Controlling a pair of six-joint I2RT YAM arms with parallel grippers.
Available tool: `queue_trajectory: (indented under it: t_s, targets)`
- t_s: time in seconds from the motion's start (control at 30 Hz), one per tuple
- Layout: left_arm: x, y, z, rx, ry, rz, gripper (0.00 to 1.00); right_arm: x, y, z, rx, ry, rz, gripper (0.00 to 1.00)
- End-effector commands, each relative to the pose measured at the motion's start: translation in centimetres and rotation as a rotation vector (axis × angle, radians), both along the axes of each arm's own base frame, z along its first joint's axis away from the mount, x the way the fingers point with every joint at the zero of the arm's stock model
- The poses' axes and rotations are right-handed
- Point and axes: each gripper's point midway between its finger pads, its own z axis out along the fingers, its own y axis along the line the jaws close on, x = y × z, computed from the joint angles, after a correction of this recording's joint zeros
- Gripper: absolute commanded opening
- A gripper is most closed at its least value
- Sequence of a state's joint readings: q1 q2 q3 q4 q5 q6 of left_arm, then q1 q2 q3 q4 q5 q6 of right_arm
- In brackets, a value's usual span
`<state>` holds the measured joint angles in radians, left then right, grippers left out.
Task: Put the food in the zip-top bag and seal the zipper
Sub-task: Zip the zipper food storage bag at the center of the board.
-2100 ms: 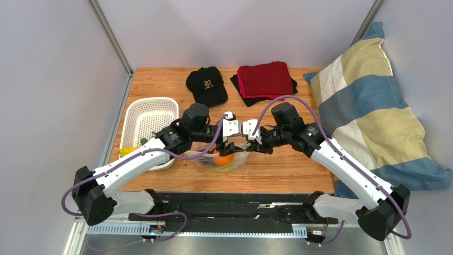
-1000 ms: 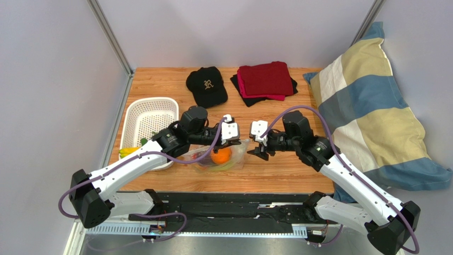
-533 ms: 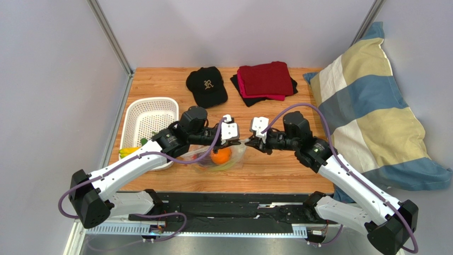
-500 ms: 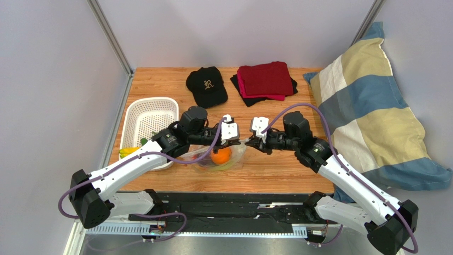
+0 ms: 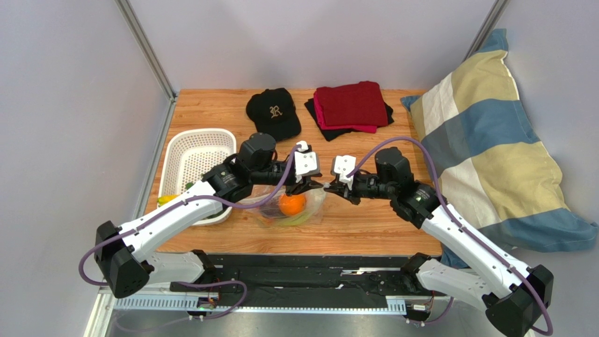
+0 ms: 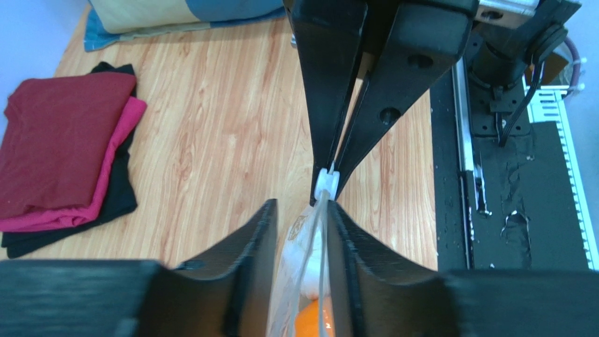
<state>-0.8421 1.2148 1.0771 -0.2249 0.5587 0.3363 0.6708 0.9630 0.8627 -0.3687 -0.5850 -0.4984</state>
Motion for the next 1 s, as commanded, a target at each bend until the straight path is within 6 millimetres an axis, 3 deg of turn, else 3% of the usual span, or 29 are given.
queue_trajectory:
  t_s: [0.0, 0.17, 0.33, 0.43, 0.63, 0.77, 0.97]
  targets:
    - [-0.6, -1.2, 2.8, -0.067, -0.044, -0.053, 0.44, -0.2, 0.1, 1.3, 0.038, -0.066, 0.025, 0.00]
    - [-1.4, -1.6, 2.3, -0.053, -0.053, -0.094, 0.57, -0.2, 0.0, 1.3, 0.035, -0.066, 0.023, 0.00]
    - [-1.4, -2.1, 2.4, -0.049, -0.046, -0.099, 0.58, -0.3, -0.1, 1.4, 0.039, -0.072, 0.025, 0.00]
    - [-1.1, -2.5, 2.4, -0.047, -0.037, -0.097, 0.53, -0.3, -0.2, 1.4, 0.038, -0.076, 0.025, 0.00]
    - [-1.0, -2.7, 1.5, -0.016, -0.013, -0.103, 0.32, -0.2, -0.4, 1.6, 0.037, -0.089, 0.012, 0.00]
    - [-1.0, -1.8, 0.6, 0.027, -0.029, -0.088, 0.08, -0.1, -0.8, 1.8, 0.038, -0.099, -0.001, 0.00]
    - [-0.2, 1.0, -0.3, 0.068, -0.014, -0.023, 0.03, 0.3, -1.8, 1.8, 0.036, -0.095, -0.037, 0.00]
